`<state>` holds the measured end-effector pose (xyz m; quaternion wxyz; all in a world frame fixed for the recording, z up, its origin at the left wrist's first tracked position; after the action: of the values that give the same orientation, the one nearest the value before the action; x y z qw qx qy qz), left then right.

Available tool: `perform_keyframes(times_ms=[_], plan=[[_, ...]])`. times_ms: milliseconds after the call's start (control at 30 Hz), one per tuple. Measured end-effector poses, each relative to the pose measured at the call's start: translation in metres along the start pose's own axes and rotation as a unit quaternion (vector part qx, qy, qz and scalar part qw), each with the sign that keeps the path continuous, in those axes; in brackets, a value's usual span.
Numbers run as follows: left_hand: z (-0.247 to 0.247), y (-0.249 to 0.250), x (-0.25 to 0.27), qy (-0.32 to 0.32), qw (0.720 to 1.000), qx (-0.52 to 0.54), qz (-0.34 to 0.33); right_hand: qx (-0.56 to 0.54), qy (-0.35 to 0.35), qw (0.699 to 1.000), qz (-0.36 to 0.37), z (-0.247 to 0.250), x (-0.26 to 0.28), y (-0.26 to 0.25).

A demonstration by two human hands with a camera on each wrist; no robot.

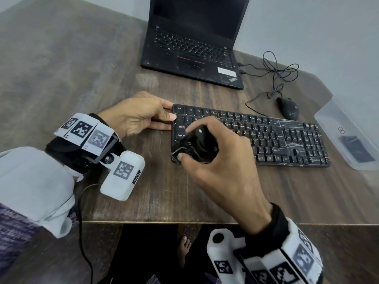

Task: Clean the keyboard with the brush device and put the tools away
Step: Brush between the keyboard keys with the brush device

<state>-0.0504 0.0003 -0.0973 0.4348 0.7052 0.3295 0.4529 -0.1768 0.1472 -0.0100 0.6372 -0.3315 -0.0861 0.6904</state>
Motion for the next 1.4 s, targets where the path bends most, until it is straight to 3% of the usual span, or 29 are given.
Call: perform_keyframes(times_ms=[133, 267, 400, 567, 700, 867, 967, 1133, 1267, 1400], plan=[[-0.001, -0.001, 0.001, -0.004, 1.0, -0.001, 0.0, 0.004, 0.049, 0.998, -0.029, 0.011, -0.002, 0.013], [-0.001, 0.0, 0.0, -0.005, 1.0, 0.003, -0.003, 0.004, -0.005, 1.0, 0.012, -0.003, 0.007, -0.004], [0.001, -0.001, 0.0, -0.007, 1.0, 0.006, -0.001, 0.014, 0.074, 0.997, -0.026, 0.02, -0.003, 0.02], [0.0, 0.0, -0.001, -0.009, 1.0, 0.004, -0.006, -0.01, -0.029, 0.999, 0.031, -0.004, 0.007, 0.0], [0.001, 0.0, -0.001, -0.01, 1.0, 0.007, 0.001, 0.023, 0.047, 0.999, 0.009, 0.031, -0.012, 0.035], [-0.001, 0.0, 0.0, -0.012, 1.0, 0.007, 0.004, 0.022, -0.058, 0.996, 0.064, 0.019, -0.008, 0.023], [-0.001, 0.0, 0.001, -0.008, 1.0, 0.01, 0.004, 0.02, -0.052, 0.997, 0.047, 0.036, -0.031, 0.035], [-0.001, 0.0, 0.0, -0.012, 1.0, 0.007, 0.002, 0.041, -0.116, 0.984, 0.128, 0.025, -0.056, 0.029], [-0.001, 0.0, 0.0, -0.015, 1.0, 0.009, 0.001, 0.062, -0.102, 0.983, 0.142, 0.029, -0.071, 0.03], [0.0, -0.001, -0.001, -0.013, 1.0, 0.009, 0.001, 0.055, -0.178, 0.964, 0.191, 0.008, -0.065, 0.016]])
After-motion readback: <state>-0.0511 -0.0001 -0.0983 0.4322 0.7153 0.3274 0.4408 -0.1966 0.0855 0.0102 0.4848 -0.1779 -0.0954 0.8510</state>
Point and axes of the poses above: each hand's wrist, its own x-axis away from the middle knuckle, its own z-axis out of the back of the hand, y = z × x, the point moved 8 cm from there along -x, towards the middle knuckle, and after that the axes turned 2 degrees about x, right-handed, at the moved point
